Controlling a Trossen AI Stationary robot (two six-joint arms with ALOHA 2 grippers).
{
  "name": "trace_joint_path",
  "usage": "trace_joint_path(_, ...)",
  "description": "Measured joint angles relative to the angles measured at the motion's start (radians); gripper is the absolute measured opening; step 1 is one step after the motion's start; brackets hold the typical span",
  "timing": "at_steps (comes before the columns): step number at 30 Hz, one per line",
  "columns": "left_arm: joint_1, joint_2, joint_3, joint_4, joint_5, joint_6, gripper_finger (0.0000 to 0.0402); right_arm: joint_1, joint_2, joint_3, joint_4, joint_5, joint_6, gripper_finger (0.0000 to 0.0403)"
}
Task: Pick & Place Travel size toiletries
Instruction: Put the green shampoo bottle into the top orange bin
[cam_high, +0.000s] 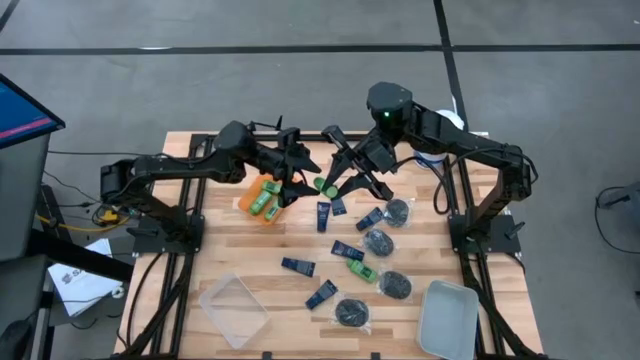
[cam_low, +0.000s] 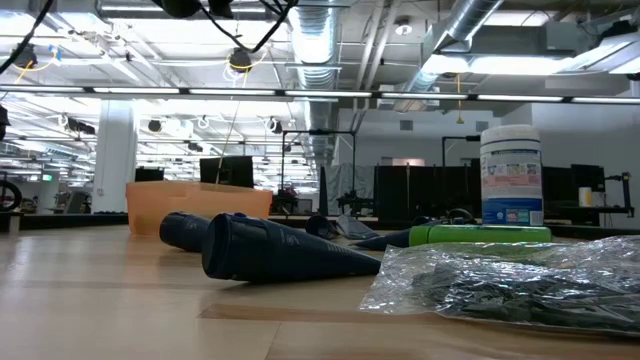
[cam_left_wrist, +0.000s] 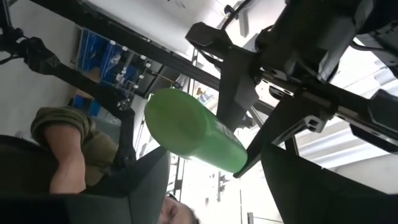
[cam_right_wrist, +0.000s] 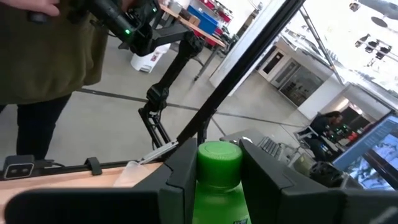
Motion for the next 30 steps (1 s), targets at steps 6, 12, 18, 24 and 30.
trace_joint_path(6,0.0,0.0,0.0,-0.009,0.021,-0.067,0.0246,0.0,0.0,0.0,0.002,-0.041,0.0,0.0088)
trace_joint_path(12,0.0,0.0,0.0,-0.032,0.055,-0.139,0.0246,0.002,0.0,0.0,-0.005,-0.067,0.001,0.0088)
trace_joint_path(18,0.0,0.002,0.0,-0.063,0.058,-0.122,0.0227,0.002,0.0,0.0,-0.017,-0.075,0.008,0.0088)
trace_joint_path(24,-0.005,0.005,0.0,-0.058,0.075,0.041,0.0204,-0.004,0.0,0.002,-0.013,-0.076,0.014,0.0088)
trace_joint_path(30,-0.005,0.006,0.0,-0.051,0.101,0.062,0.0201,-0.015,-0.001,0.04,-0.012,-0.082,0.038,0.0088)
